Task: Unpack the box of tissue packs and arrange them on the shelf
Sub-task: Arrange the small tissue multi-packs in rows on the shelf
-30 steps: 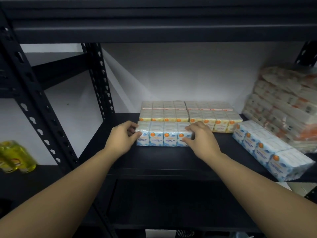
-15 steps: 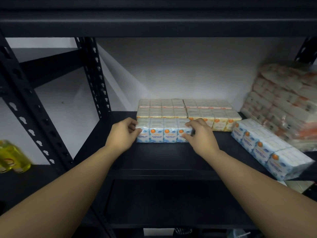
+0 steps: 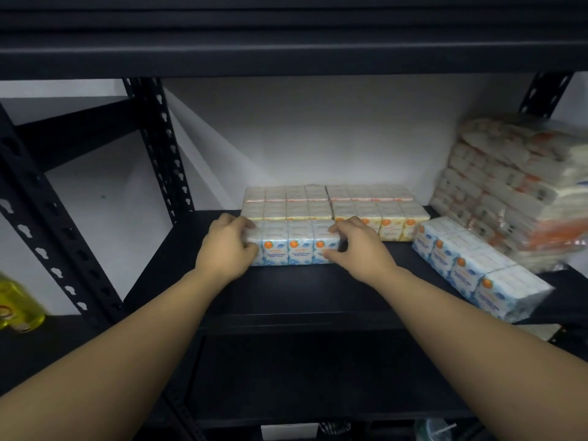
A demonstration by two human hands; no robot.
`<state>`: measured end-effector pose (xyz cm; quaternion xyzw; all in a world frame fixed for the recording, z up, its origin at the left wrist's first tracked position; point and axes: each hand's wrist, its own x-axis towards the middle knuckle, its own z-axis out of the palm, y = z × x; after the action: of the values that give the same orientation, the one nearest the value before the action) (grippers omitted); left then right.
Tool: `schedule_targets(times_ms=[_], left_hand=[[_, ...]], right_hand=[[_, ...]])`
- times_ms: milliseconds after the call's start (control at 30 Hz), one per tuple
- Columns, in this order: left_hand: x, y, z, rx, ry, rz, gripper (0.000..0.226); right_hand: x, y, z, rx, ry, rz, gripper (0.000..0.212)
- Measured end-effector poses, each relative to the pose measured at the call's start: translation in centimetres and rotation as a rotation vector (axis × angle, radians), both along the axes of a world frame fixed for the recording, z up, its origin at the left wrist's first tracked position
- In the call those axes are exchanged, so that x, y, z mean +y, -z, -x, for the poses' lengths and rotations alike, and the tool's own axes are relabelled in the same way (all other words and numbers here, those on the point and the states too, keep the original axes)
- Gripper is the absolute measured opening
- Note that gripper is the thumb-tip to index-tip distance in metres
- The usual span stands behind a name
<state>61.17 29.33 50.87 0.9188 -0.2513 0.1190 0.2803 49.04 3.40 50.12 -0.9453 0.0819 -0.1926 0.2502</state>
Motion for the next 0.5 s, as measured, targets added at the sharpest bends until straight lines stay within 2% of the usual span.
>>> schedule_targets(times_ms=[133,200,300,400,500], left_hand=[[-3.6,0.3,1.5,-0.084,0.098,-0.08,0.048],[-5.7,0.4,1.9,-0.082,0.158,-0.135,0.056],[-8.1,0.5,2.0,-0.057,0.201,-0.334,0.068],[-8.7,0.9,2.0,-0.061,0.172,-0.447,0.069],[-8.8,1.0,2.0,-0.081,0.157,-0.425,0.066]], right_hand=[[-2.3,-1.2,2.8,0.027,0.033,0.061,0.06],[-4.7,-2.0,4.3,0.028,0.133,0.144,0.056],[-8.9,-2.8,6.7,0.057,0.309,0.252,0.051],[-12.6,-3.1,9.3,0.244,0.501,0.231,0.056],[-14.6,-2.7,11.3,0.277,0.459,0.169,0.063]])
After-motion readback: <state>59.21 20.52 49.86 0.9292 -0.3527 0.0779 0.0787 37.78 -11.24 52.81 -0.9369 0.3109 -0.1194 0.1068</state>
